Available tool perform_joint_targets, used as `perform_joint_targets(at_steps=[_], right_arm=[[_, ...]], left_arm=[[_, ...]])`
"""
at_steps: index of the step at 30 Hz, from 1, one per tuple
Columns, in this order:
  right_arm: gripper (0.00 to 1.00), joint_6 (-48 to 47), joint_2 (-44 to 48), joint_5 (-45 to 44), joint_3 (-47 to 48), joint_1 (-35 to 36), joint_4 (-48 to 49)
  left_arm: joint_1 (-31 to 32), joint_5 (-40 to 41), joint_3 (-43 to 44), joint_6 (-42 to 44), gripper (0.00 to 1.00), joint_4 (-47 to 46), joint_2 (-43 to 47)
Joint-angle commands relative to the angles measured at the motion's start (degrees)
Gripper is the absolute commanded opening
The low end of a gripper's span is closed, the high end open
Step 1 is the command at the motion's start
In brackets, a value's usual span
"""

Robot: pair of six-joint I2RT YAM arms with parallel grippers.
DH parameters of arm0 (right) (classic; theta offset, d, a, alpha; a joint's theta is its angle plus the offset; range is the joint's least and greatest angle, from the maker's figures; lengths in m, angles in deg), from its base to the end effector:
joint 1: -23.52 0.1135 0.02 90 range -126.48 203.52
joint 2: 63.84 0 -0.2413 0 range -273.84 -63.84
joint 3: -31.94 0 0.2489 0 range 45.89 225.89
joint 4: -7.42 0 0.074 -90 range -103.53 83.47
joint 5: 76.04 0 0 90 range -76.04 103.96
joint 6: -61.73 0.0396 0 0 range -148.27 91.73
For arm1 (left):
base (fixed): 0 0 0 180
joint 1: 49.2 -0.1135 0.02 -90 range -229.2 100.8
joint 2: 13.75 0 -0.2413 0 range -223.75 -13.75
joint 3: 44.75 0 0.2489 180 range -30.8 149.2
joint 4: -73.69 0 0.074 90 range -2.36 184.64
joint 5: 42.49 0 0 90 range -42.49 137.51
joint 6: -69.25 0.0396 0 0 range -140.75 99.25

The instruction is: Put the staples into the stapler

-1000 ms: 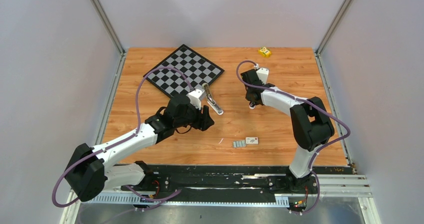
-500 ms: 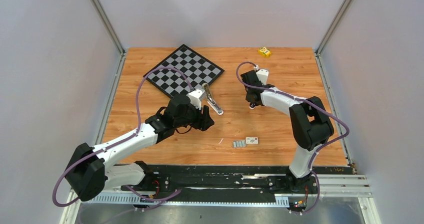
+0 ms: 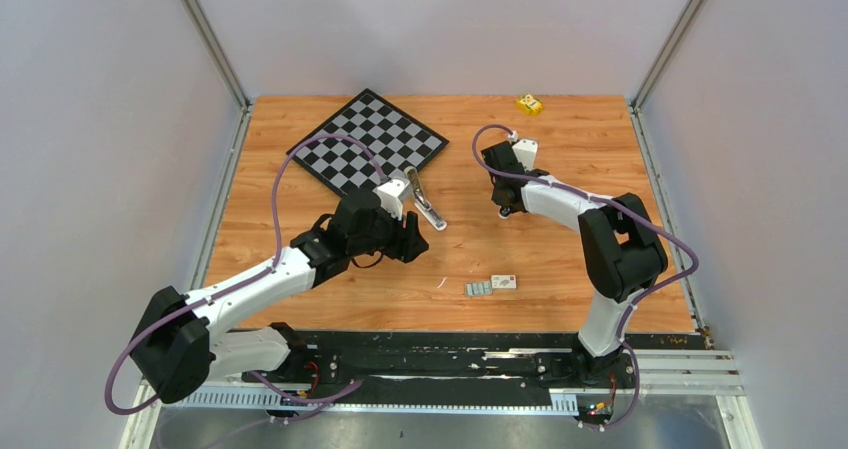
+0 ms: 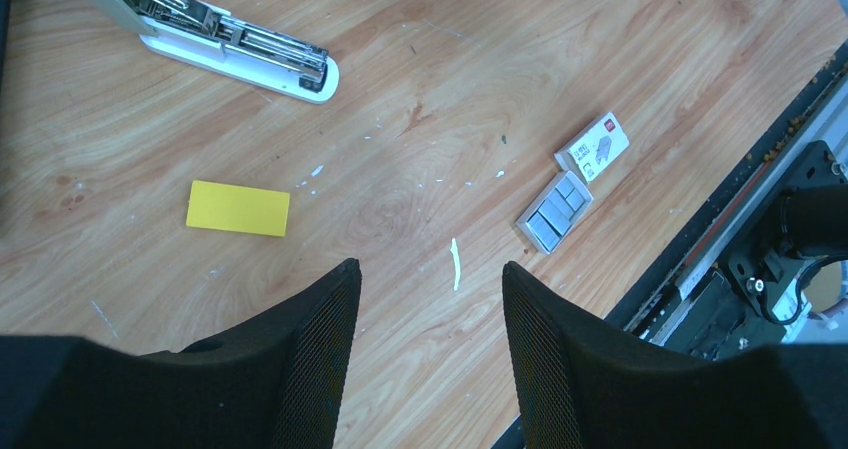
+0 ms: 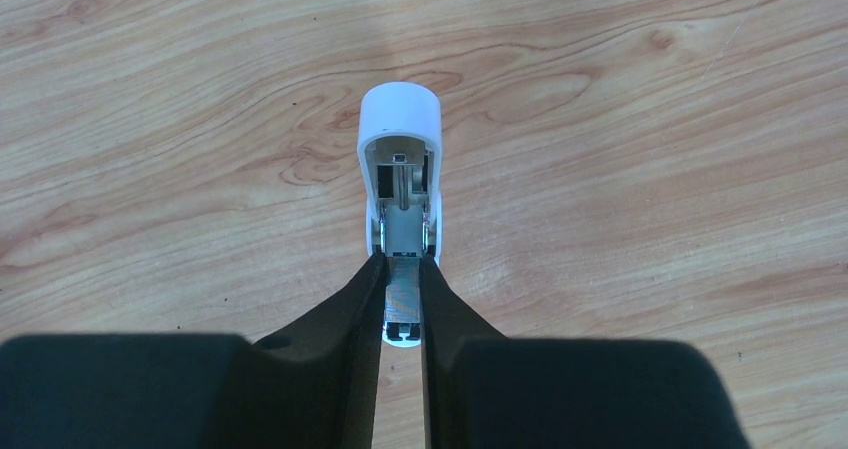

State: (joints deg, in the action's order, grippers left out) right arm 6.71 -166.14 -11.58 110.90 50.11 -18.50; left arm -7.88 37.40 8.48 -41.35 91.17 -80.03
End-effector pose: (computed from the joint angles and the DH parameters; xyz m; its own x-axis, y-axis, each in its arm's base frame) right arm 0.3399 0.1510 0.1675 -0.6424 0.2569 -0.7220 0.2637 0.9587 0.1065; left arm 0.1927 -0.1787 0.2208 -0.6258 0.0889 -0.7749 0.5805 0.7167 -0.3865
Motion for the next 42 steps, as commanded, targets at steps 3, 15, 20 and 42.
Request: perform_joint_targets(at_steps=[3, 15, 20, 42], right_arm=[[0.18, 0.6, -0.4, -1.7, -1.0, -0.8, -0.8], [0.18, 0.9, -1.4, -1.6, -1.0, -1.0, -0.6], [0.18, 1.0, -1.7, -1.6, -1.3, -1.0, -0.4], [0.18, 1.1, -1.1, -1.0, -0.6, -1.0, -0.4]], left_arm=[[-0.5, -0.6, -0.5, -0.1, 0.57, -0.8, -0.2], [-0.5, -0.7, -0.5, -0.3, 0.56, -0.8, 0.1], [-0.5, -0.6, -0.5, -0.2, 0.57, -0.7, 0.1], [-0.5, -0.4, -0.9, -0.6, 0.56, -1.0, 0.4]])
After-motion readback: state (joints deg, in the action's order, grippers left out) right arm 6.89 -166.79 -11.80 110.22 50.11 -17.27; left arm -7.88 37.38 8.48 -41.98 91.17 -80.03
